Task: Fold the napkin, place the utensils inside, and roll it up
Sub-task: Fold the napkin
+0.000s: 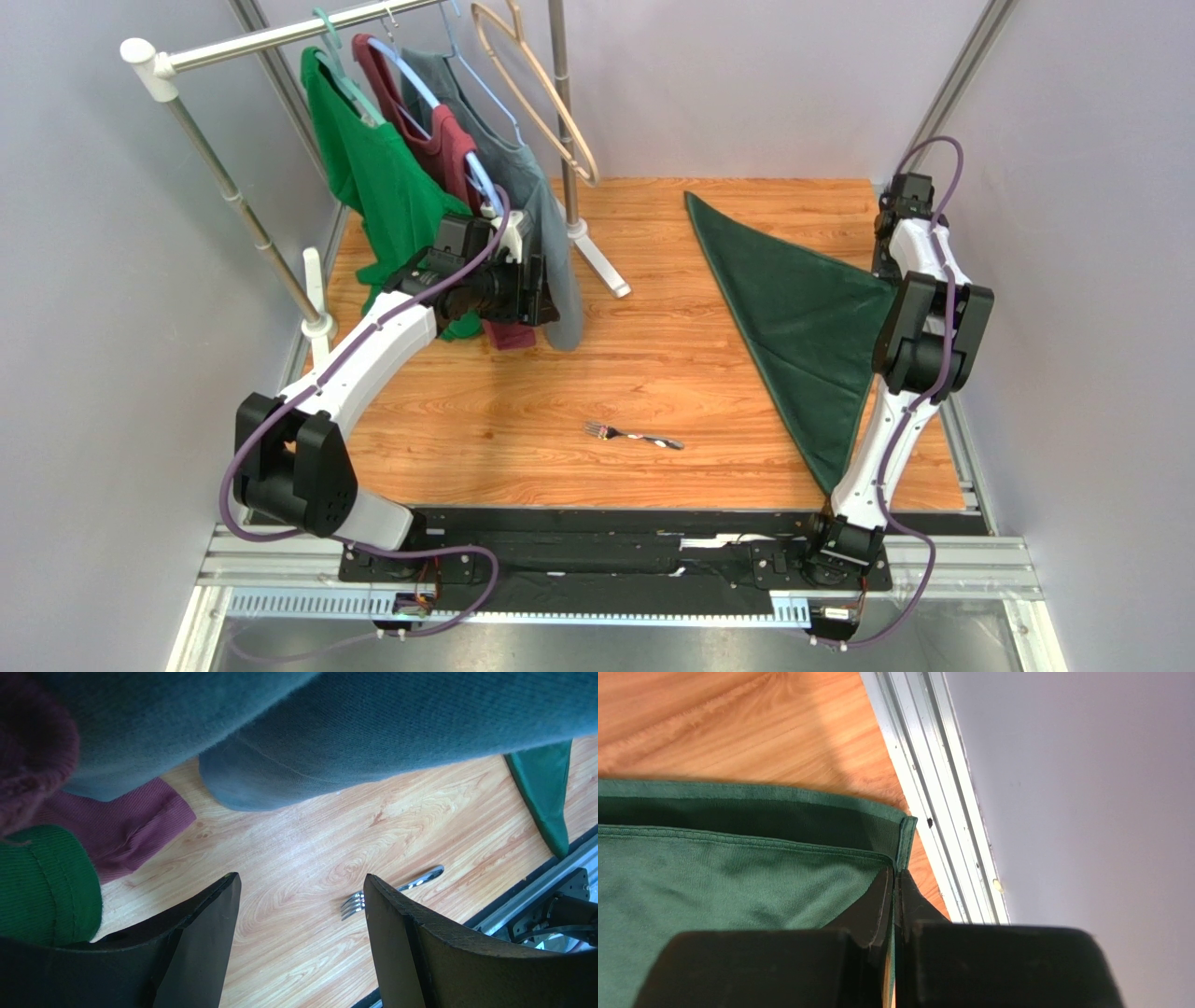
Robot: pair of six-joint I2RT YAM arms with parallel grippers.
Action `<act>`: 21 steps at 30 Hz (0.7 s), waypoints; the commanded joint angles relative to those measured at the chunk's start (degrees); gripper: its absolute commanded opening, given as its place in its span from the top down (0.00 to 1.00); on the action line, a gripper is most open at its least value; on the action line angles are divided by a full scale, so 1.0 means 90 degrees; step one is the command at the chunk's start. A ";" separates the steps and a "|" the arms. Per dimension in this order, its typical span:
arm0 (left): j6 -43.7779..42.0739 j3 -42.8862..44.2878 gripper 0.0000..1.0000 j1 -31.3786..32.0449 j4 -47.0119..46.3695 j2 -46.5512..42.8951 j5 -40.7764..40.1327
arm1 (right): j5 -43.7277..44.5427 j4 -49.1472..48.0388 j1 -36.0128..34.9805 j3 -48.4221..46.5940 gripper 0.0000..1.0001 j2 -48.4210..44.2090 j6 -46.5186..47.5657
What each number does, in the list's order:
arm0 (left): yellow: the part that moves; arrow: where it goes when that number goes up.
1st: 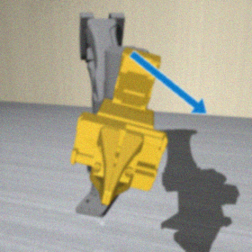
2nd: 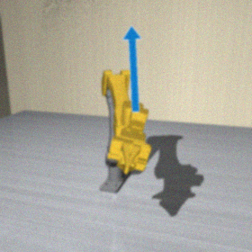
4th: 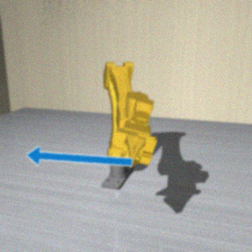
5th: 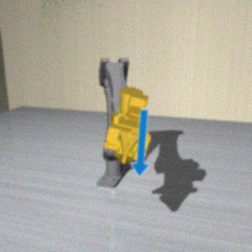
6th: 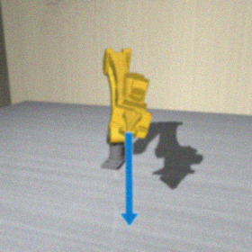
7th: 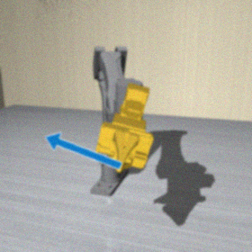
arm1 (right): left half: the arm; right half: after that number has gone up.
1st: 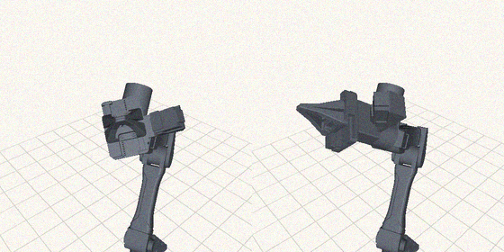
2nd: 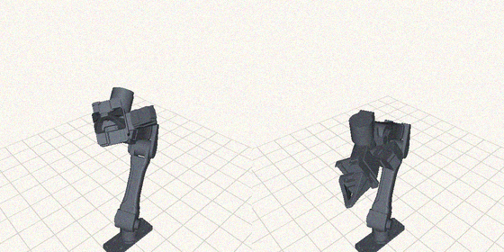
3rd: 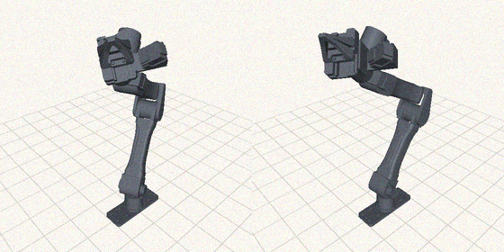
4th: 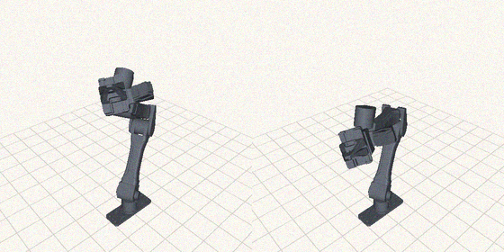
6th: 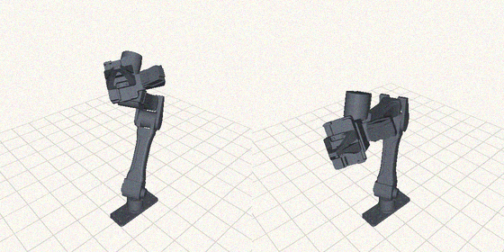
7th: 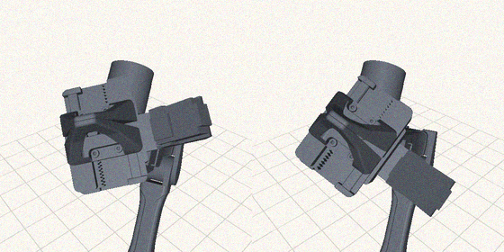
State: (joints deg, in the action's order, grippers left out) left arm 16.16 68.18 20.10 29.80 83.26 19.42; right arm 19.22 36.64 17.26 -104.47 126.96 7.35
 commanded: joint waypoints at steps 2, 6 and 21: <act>-0.0038 0.0032 0.26 -0.0065 -0.0147 0.0026 0.0088 | 0.0130 -0.0038 0.0036 -0.0502 1.00 0.0230 0.0071; -0.0038 0.0032 0.26 -0.0075 -0.0147 0.0026 0.0108 | 0.0139 0.0059 0.0046 -0.0678 1.00 0.0366 0.0071; -0.0038 0.0032 0.26 -0.0094 -0.0137 0.0006 0.0127 | 0.0276 0.0069 0.0065 -0.0766 1.00 0.0493 -0.0016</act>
State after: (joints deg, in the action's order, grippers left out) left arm 16.16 68.18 19.73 29.80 83.40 19.46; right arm 19.68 37.50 17.34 -108.68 130.96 7.35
